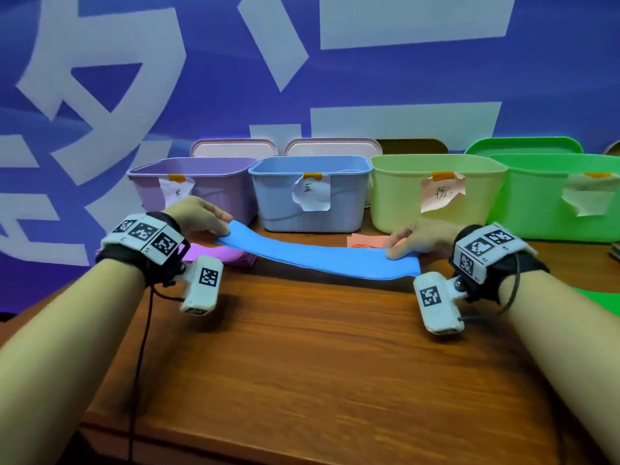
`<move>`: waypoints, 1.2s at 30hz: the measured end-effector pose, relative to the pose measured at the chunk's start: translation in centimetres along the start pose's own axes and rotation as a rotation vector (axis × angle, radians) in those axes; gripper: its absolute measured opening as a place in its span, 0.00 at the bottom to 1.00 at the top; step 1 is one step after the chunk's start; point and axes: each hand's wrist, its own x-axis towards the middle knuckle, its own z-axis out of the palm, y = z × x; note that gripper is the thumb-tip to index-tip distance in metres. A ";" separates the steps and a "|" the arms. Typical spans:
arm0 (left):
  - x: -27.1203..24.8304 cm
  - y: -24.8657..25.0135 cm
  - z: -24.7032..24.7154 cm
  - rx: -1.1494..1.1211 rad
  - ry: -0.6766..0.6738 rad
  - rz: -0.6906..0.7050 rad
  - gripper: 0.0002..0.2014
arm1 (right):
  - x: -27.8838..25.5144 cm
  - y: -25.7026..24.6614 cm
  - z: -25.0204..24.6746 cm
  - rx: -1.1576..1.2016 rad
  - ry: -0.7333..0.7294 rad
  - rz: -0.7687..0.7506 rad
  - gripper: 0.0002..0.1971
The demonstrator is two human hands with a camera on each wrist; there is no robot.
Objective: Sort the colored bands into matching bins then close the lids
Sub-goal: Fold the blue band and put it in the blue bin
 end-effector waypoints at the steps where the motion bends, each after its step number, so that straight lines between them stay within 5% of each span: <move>1: -0.1 0.0 0.1 0.016 -0.014 0.000 0.10 | 0.3 0.2 -0.1 -0.017 0.017 0.010 0.04; 14: -0.6 -2.5 0.4 0.338 -0.207 -0.136 0.10 | 0.1 -0.7 0.6 -0.277 -0.108 0.076 0.01; 19: -1.2 -1.4 0.9 0.546 -0.199 -0.064 0.11 | -0.4 -2.8 1.3 -0.631 0.061 0.103 0.17; 25: -1.0 1.3 2.0 0.612 -0.117 0.031 0.04 | -2.6 -6.4 3.8 -0.461 0.051 -0.125 0.16; 30: 0.3 2.7 4.1 0.715 -0.143 0.038 0.11 | -2.4 -10.2 7.6 -0.344 -0.051 -0.296 0.07; 36: 2.3 1.6 4.7 0.964 -0.152 -0.017 0.21 | -0.3 -12.2 9.9 -0.333 -0.106 -0.334 0.11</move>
